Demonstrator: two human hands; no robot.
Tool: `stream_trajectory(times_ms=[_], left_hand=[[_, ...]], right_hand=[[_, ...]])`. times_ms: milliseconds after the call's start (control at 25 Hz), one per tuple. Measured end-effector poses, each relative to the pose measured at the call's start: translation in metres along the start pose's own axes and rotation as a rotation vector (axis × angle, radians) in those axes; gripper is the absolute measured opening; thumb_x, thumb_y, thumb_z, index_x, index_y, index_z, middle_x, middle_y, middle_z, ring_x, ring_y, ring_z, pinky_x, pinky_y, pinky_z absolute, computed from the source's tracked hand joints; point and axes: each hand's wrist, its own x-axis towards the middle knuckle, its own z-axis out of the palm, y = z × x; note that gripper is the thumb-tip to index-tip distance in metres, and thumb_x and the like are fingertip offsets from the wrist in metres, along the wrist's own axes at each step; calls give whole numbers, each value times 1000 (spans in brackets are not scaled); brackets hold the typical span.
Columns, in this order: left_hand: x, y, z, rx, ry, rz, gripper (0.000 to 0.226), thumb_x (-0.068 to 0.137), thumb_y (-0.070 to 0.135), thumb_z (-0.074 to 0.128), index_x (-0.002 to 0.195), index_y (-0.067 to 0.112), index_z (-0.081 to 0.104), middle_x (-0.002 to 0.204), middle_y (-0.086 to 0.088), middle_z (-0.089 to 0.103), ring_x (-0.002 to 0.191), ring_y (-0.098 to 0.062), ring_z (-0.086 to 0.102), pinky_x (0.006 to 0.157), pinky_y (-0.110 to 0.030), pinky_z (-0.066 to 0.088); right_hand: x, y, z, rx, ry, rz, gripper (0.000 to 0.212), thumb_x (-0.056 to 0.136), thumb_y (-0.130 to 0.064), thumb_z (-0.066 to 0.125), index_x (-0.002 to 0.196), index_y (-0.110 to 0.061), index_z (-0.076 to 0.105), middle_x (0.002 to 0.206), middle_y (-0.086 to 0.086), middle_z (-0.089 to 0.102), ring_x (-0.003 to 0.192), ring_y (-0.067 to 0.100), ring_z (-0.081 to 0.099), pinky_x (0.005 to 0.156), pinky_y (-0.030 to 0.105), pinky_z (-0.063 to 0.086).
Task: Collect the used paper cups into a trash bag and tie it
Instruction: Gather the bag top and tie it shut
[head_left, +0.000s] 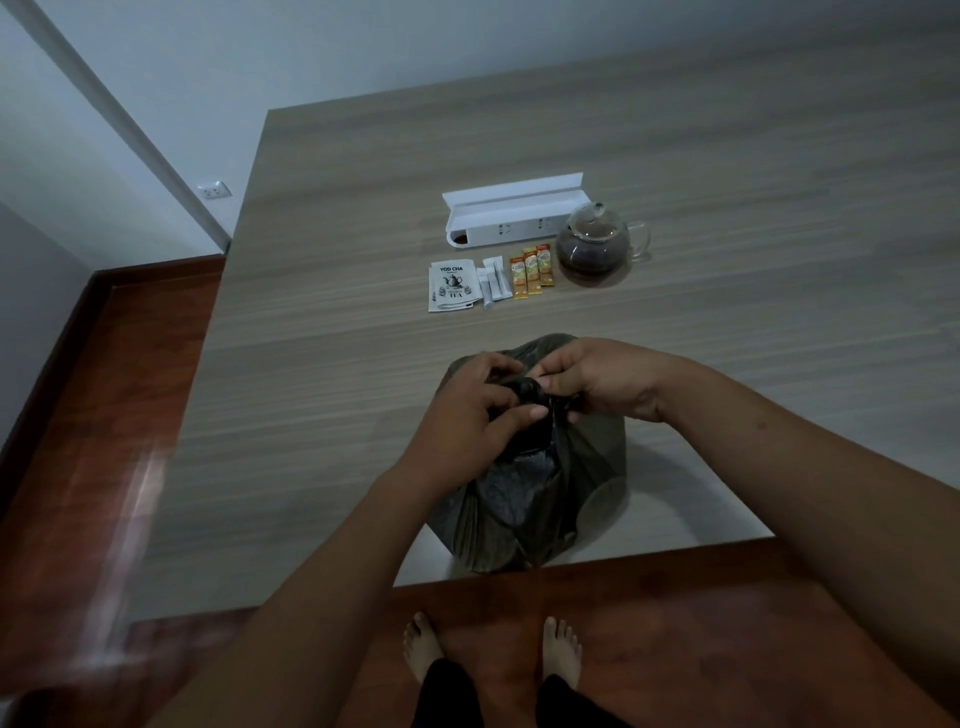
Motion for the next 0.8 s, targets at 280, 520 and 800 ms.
stream_trajectory(times_ms=[280, 520, 800], left_hand=[[-21, -34, -33, 241, -129, 77, 43, 95, 46, 45, 76, 17, 70, 120, 2, 44, 115, -17, 39, 93, -32, 33], [-48, -52, -25, 303, -155, -26, 41, 94, 45, 41, 85, 20, 73, 118, 7, 44, 109, -17, 42, 91, -41, 41], [-44, -39, -24, -31, -126, -35, 31, 94, 22, 54, 66, 11, 64, 104, 9, 63, 85, -3, 60, 71, -17, 42]], right_hand=[[6, 22, -23, -654, 345, -141, 12, 83, -20, 76, 92, -14, 79, 88, 3, 75, 76, 9, 62, 69, 21, 48], [10, 53, -17, -791, 431, -153, 13, 87, -24, 71, 90, -12, 77, 85, 2, 73, 77, 13, 65, 68, 25, 44], [-1, 61, -3, -230, 485, 57, 11, 88, -11, 71, 77, -11, 70, 67, 15, 71, 55, 20, 66, 53, 31, 57]])
